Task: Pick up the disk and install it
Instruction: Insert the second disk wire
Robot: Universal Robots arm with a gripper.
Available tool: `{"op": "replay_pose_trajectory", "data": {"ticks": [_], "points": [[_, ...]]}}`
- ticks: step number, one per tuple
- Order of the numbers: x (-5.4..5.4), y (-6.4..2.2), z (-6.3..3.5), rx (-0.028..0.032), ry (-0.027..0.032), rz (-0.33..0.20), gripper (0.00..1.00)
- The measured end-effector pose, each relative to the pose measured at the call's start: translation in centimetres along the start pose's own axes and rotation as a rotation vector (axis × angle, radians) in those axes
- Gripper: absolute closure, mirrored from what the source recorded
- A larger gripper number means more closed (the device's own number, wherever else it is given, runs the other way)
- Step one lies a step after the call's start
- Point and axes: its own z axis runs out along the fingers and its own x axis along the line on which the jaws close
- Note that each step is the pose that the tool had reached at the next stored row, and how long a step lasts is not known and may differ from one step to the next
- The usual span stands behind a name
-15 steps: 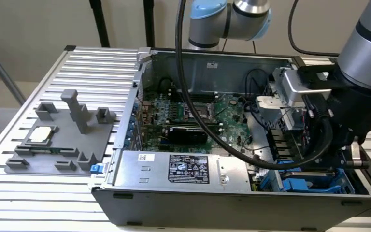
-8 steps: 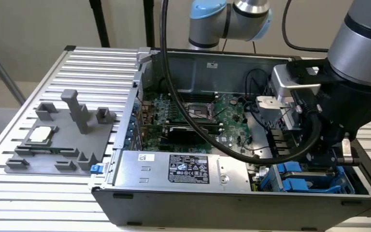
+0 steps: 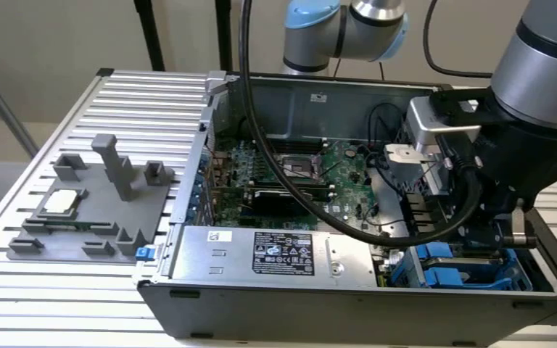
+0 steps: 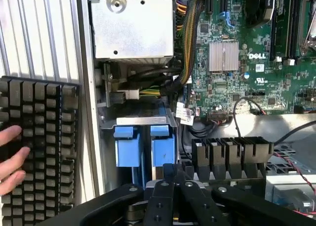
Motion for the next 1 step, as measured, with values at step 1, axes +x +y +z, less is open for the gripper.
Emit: {"op": "replay_pose_trajectory", "data": {"ticks": [1], "points": [[0.0,0.0,0.0,0.0,0.0,0.0,1.0]]}}
